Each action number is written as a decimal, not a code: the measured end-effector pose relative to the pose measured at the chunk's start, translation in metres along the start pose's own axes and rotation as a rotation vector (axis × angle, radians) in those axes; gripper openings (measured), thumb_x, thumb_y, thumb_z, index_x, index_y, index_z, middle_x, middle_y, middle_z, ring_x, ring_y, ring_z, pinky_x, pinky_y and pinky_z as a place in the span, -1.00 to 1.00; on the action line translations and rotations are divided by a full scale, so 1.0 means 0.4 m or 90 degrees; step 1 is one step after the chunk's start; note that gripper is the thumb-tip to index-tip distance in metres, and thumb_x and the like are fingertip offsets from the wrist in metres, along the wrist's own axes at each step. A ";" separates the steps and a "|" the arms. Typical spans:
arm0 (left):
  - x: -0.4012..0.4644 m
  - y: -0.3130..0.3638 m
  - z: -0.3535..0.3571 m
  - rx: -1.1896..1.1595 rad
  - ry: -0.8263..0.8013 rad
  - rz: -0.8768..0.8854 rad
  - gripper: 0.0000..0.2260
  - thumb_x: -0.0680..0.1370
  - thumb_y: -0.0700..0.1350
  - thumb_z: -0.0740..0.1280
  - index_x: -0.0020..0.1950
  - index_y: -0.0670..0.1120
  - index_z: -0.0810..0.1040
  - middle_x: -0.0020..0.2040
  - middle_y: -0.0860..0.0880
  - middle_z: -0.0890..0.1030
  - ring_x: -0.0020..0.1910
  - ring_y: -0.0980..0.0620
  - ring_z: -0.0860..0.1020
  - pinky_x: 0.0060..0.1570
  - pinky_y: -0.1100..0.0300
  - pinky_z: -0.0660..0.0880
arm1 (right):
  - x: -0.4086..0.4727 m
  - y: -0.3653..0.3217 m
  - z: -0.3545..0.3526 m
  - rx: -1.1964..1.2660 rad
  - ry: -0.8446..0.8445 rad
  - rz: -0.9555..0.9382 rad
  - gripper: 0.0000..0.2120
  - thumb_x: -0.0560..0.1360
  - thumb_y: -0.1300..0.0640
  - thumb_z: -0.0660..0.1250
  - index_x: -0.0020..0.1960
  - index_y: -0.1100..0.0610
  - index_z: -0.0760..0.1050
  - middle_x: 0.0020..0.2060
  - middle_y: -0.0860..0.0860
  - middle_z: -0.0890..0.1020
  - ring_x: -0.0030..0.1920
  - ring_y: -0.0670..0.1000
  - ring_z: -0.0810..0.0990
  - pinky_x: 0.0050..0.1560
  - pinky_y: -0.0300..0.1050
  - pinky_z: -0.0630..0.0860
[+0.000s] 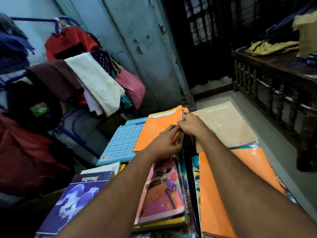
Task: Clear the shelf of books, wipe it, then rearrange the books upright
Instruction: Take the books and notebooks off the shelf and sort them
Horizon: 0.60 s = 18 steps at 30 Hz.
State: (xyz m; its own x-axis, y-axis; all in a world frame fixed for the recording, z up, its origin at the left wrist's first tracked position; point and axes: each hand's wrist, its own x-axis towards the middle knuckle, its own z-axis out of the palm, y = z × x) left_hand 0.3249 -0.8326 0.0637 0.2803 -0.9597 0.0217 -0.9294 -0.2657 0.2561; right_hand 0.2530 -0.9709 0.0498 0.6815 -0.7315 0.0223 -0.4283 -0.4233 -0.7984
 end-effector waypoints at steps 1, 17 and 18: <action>-0.005 -0.010 -0.005 -0.005 -0.002 0.004 -0.32 0.39 0.01 0.32 0.51 -0.06 0.32 0.41 -0.04 0.35 0.34 -0.06 0.41 0.37 -0.09 0.36 | 0.001 0.001 0.001 -0.006 0.012 -0.001 -0.62 0.56 -0.03 0.26 0.24 0.22 0.51 0.15 0.26 0.61 0.17 0.25 0.56 0.03 -0.02 0.45; -0.116 -0.349 -0.062 -0.126 0.098 -0.359 -0.51 0.69 0.22 0.03 0.55 0.05 0.33 0.57 0.02 0.30 0.55 -0.03 0.24 0.55 -0.16 0.04 | 0.026 0.003 0.053 -0.031 0.070 0.014 -0.76 0.54 0.20 0.33 0.19 0.21 0.49 0.21 0.19 0.54 0.17 0.23 0.55 0.05 -0.01 0.46; -0.114 -0.348 -0.066 -0.143 0.102 -0.357 -0.47 0.68 0.26 0.01 0.57 0.04 0.30 0.59 0.04 0.26 0.58 -0.01 0.19 0.57 -0.14 -0.02 | 0.027 0.005 0.050 -0.006 0.084 0.022 -0.74 0.52 0.24 0.30 0.21 0.22 0.49 0.23 0.20 0.53 0.19 0.24 0.54 0.07 -0.01 0.46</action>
State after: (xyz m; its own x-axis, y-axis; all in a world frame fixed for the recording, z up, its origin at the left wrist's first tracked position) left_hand 0.4478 -0.7495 0.0526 0.7597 -0.6493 -0.0351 -0.5620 -0.6829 0.4668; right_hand 0.2712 -0.9689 0.0363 0.5823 -0.8095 0.0751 -0.4557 -0.4014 -0.7945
